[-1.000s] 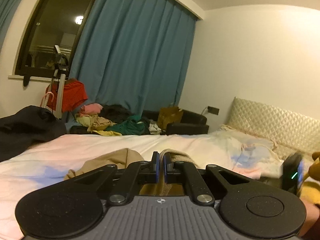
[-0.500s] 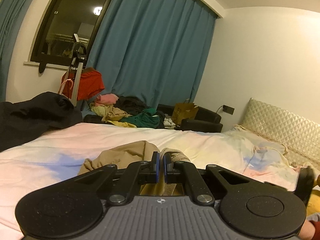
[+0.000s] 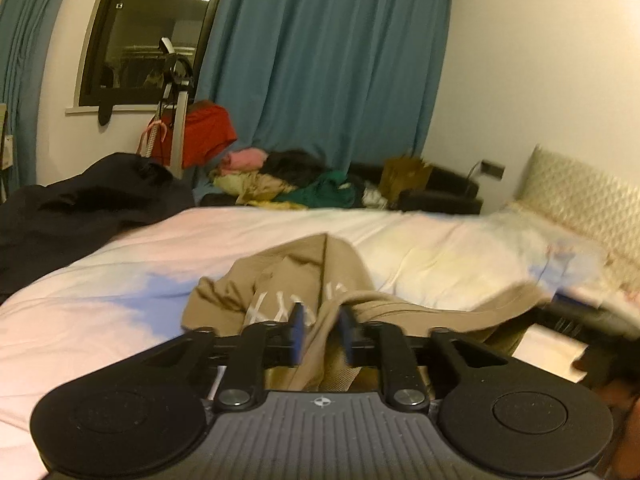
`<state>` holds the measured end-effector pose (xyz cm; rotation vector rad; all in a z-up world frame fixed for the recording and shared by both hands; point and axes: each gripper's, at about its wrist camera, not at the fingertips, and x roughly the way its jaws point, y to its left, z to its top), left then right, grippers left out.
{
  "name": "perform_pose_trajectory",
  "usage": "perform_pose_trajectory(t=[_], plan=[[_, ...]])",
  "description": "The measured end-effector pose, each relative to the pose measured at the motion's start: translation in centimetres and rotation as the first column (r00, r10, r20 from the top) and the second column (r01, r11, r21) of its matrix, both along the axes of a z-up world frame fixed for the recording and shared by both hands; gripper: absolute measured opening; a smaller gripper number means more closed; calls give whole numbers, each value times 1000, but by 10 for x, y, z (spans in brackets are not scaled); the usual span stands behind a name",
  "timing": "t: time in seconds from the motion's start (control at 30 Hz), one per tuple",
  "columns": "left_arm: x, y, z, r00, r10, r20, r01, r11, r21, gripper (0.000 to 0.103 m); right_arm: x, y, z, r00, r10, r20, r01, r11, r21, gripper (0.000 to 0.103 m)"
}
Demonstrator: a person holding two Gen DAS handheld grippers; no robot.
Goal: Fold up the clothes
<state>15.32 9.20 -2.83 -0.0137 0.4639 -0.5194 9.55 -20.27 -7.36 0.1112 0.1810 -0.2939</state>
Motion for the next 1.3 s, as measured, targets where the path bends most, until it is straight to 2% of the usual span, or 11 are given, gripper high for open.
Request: perform_pose_trajectory(t=[0.13,0.23,0.4,0.53,0.63,0.73,0.83,1.0,1.13,1.23,1.3], plan=[[-2,-7,-2,1000,-5,21,3,995,96,70,1,-1,1,1000,11,-9,-10,1000,10,98],[-11,1,6,998,-30,60,25,997,78,91,-2,-6,3,999,8,-32,-6,999,36,98],[-33,11,24,987,-69,147,62,997,53,94,-4,-4,4,999,21,-41,-19,999,46,98],[-61,-12,24,955,-175,241,136,976,169,98,-2,-4,3,998,41,-48,-38,997,71,98],[-72,-47,0,928,-252,273,143,921,363,100,-2,-6,2,998,48,-51,-44,995,86,98],[-69,-81,-37,920,-262,290,50,816,576,100,-1,-6,2,997,51,-54,-46,994,103,98],[-53,-106,-68,928,-131,349,-154,717,679,99,-2,-7,3,997,54,-51,-48,993,110,98],[-37,-105,-43,879,160,449,-386,792,473,96,-4,-7,3,998,46,-43,-42,994,98,98],[-45,-90,-20,805,352,478,-524,799,294,102,-2,-9,-1,997,27,-67,-23,997,72,98],[-56,-97,-24,800,330,501,-534,772,344,103,-6,-5,1,999,18,-41,-17,999,43,98],[-56,-102,-28,825,313,470,-515,758,400,103,-12,-2,4,1000,2,4,-2,1000,23,98]])
